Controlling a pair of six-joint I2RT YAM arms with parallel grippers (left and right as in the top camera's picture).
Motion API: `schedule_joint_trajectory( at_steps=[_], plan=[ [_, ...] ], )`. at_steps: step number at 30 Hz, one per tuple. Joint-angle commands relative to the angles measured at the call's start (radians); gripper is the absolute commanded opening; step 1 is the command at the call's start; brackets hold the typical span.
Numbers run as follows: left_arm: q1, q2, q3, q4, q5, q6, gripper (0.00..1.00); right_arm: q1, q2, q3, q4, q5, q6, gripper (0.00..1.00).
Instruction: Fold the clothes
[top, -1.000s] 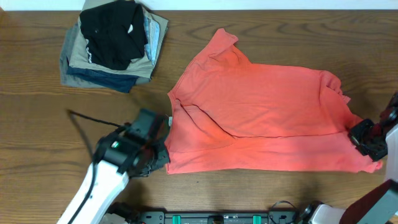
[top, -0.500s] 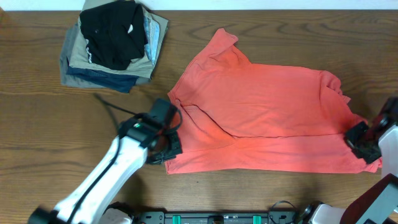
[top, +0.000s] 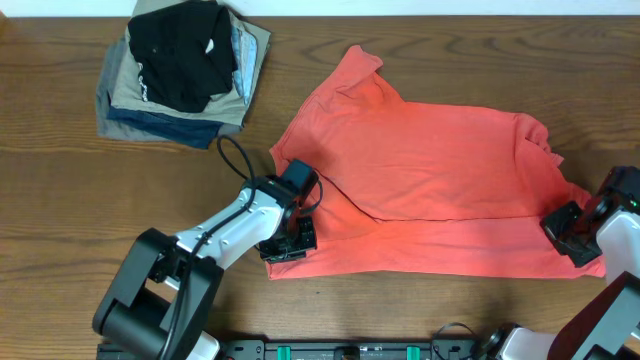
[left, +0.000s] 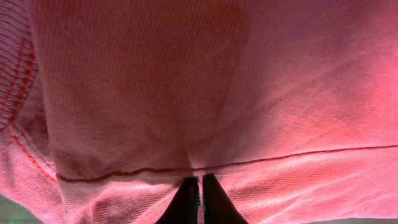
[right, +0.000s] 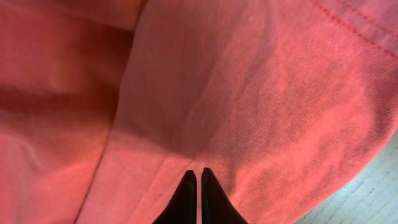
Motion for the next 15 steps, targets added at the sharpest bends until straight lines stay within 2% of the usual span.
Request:
schedule_joint_trajectory(
  at_steps=[1, 5, 10, 15],
  plan=[
    [-0.005, 0.079, -0.022, -0.005, -0.003, 0.007, 0.07, -0.006, 0.047, -0.006, -0.001, 0.006, 0.000, 0.06],
    [-0.002, 0.081, -0.024, -0.069, -0.007, -0.003, 0.06, -0.006, 0.112, -0.006, 0.006, 0.002, 0.004, 0.06],
    [-0.001, 0.075, -0.039, -0.134, -0.007, -0.019, 0.06, -0.010, 0.163, -0.006, 0.006, 0.008, 0.007, 0.01],
    [-0.001, 0.020, -0.087, -0.180, -0.038, -0.086, 0.06, -0.031, 0.171, -0.006, -0.004, 0.026, 0.008, 0.02]
  ],
)
